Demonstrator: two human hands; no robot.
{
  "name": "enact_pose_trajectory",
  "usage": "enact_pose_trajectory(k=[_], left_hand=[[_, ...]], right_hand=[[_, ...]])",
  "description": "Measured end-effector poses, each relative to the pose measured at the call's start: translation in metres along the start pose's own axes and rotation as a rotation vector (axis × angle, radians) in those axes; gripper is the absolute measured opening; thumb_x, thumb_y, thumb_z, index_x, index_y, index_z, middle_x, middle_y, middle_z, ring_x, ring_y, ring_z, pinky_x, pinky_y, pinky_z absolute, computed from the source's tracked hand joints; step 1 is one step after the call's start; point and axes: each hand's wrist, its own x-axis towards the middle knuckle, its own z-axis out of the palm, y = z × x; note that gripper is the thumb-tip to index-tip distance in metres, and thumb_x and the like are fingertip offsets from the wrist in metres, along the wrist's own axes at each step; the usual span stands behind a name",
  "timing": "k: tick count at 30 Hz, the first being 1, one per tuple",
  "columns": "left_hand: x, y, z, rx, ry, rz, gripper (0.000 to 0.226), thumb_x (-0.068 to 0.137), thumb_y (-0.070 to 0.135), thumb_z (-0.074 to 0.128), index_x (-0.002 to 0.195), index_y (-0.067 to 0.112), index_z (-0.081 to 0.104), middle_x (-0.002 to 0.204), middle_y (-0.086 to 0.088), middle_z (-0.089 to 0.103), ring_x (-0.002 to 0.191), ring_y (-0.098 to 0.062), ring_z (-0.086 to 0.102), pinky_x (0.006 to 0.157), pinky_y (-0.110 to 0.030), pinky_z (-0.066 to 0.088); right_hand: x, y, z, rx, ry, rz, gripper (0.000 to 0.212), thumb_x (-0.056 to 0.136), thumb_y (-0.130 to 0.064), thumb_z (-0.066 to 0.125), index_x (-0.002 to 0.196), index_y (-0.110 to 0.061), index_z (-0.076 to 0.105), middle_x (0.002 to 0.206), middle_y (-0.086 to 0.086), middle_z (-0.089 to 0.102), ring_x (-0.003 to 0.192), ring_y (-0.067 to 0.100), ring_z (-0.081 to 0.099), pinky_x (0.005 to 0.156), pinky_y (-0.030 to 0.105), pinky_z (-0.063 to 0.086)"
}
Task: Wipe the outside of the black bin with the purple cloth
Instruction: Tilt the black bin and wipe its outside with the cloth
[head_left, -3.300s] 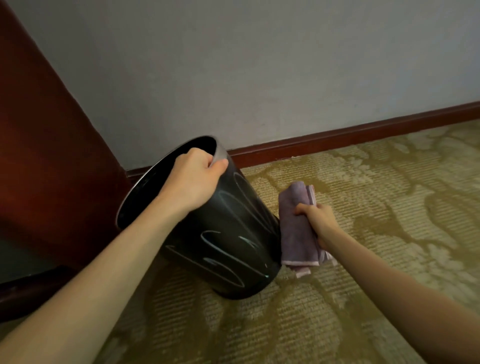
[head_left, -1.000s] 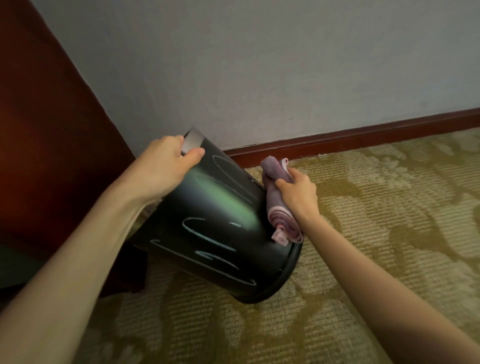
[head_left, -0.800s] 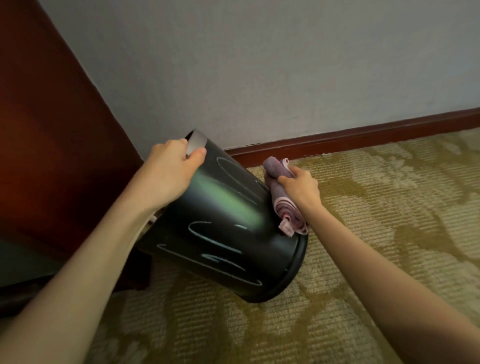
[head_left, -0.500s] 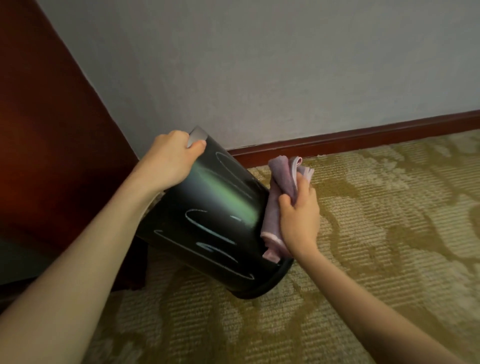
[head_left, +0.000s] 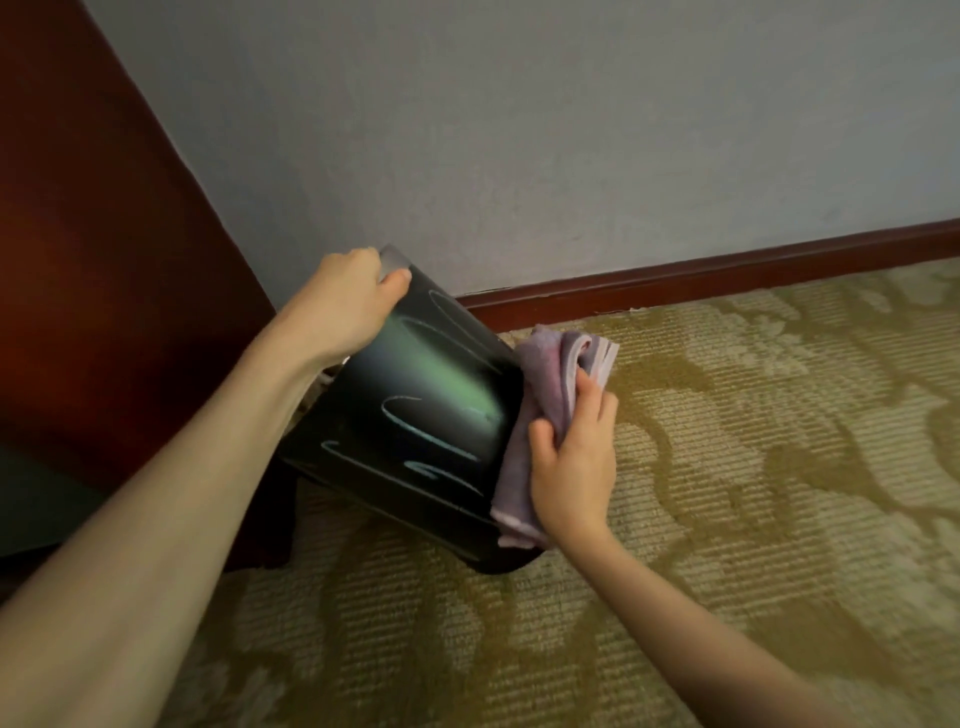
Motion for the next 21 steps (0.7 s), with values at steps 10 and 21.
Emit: enact_pose_trajectory(k=[10,21], left_hand=[[-0.024,0.001,0.01,-0.063,0.025,0.068,0.032,0.096,0.035,0.041,0.078,0.009,0.045,0.071,-0.002,0.045,0.06,-0.014,0.045,0.047,-0.026,0.026],[-0.009,0.017,0.011,-0.026,0.016,-0.037,0.033,0.097,0.03,0.039,0.072,0.007,0.039,0.065,-0.003,0.034,0.056,-0.021,0.033,0.061,-0.034,0.027]], right_hand=[[0.105,-0.005,0.007,-0.088,-0.4,0.324,0.023,0.09,-0.027,0.049,0.106,-0.011,0.054,0.114,0.017,0.06,0.094,0.032,0.055,0.074,0.03,0.033],[0.029,-0.043,0.008,0.086,0.021,0.132,0.052,0.085,-0.021,0.045,0.136,-0.022,0.033,0.118,0.01,0.041,0.098,0.033,0.049,0.083,0.042,0.042]])
